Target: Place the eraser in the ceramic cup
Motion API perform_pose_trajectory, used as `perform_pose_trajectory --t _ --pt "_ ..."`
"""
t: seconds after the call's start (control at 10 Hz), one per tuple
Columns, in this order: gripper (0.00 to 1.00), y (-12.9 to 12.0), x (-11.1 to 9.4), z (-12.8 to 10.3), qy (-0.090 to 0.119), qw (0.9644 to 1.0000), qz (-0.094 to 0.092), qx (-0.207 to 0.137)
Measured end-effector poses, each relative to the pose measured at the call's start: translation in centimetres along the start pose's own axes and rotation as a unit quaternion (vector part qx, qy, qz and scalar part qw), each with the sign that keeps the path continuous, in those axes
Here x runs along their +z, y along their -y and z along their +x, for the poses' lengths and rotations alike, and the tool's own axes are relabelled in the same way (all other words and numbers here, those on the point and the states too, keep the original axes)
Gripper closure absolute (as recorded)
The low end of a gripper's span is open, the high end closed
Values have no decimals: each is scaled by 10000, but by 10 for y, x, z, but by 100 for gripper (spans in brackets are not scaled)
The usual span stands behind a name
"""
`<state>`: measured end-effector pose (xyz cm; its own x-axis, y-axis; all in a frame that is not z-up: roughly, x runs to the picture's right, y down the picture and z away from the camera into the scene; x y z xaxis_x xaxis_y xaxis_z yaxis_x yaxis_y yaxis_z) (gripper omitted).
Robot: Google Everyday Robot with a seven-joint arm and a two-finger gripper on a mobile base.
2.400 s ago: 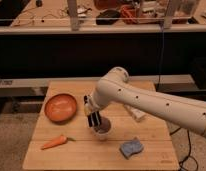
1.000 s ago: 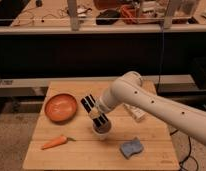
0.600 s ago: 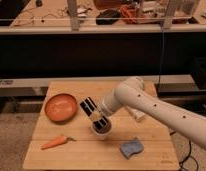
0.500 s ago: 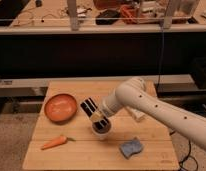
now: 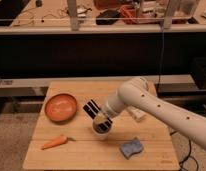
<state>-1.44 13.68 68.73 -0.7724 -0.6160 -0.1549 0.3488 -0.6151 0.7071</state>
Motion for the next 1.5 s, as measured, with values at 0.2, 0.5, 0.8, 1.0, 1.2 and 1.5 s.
perform_pose_trajectory --t 0.2,0.5,0.8,1.0,1.2,1.5 --pt "99 -5 2 -2 62 9999 52 -90" --pt "99 -5 10 -3 157 9996 138 -188" --pt "99 -1 16 -2 220 9991 204 -290" --pt "99 0 21 -4 243 9989 251 -321" --pt "99 0 24 -5 260 9986 288 -372" --pt "84 3 25 -7 368 9975 324 -502"
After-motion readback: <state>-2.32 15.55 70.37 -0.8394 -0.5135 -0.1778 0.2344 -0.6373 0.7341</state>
